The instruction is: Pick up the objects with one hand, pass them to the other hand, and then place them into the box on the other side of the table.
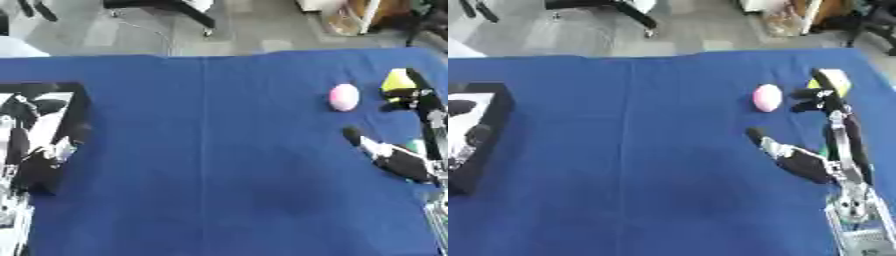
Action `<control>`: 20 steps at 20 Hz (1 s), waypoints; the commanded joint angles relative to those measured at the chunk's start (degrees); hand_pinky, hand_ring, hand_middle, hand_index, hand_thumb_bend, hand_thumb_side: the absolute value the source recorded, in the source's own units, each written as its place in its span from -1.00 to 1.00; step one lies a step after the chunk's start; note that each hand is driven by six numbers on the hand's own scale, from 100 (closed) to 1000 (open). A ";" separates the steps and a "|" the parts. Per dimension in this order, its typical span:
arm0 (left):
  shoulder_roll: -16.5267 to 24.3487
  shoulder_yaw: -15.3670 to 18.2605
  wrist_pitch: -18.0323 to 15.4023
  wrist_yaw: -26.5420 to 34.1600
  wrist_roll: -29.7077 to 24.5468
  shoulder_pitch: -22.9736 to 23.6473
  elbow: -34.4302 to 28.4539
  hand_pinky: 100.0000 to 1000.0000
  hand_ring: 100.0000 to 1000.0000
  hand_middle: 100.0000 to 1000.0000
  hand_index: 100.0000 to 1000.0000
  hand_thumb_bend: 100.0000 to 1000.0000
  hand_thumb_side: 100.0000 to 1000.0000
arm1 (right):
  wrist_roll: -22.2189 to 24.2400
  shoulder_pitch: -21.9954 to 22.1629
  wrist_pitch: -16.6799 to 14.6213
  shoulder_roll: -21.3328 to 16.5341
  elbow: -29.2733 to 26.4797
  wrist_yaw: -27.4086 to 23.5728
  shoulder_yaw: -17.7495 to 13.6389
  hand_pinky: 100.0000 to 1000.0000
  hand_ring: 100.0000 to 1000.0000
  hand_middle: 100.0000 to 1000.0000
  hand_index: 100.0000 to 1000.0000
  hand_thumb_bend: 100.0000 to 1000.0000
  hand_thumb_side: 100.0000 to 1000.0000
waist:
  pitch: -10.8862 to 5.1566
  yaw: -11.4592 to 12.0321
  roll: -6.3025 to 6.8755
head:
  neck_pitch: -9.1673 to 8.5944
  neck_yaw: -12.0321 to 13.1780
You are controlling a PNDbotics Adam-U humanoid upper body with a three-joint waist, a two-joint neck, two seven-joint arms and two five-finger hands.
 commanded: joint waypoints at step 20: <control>2.93 -0.49 -0.10 0.19 -0.81 0.03 -0.37 0.45 0.28 0.46 0.53 0.41 -0.03 | 12.04 6.31 4.53 -29.77 -0.40 -9.53 -3.13 0.80 0.45 0.49 1.00 0.16 -0.47 | 1.92 -0.94 -2.37 | -0.14 -2.91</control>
